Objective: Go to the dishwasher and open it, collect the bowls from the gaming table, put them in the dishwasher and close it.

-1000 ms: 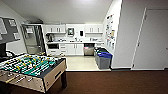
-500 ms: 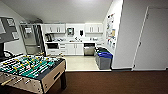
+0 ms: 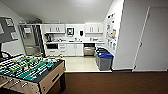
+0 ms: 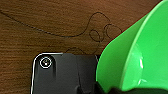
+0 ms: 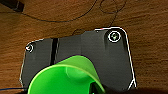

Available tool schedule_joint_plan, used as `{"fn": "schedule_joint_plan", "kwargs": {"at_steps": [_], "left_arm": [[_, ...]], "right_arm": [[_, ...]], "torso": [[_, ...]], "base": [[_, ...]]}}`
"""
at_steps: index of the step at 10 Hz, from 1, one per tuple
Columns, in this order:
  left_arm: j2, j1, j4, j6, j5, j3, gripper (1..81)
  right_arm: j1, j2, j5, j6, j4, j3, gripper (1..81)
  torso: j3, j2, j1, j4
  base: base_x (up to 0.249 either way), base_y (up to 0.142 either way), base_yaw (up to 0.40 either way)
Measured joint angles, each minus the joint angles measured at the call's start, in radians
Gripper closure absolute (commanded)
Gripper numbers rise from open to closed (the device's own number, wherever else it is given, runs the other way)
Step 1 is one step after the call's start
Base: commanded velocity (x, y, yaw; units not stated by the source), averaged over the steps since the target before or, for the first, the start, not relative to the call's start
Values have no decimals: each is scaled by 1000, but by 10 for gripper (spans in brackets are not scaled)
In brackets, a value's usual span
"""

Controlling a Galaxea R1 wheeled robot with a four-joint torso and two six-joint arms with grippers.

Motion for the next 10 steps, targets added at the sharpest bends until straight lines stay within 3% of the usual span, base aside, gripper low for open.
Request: {"fn": "schedule_joint_plan", "kwargs": {"at_steps": [10], "left_arm": [[0,-1,0,0,0,0,811]], "right_arm": [[6,5,0,0,0,0,811]], "torso": [[0,0,1,0]], "base": [[119,0,0]]}}
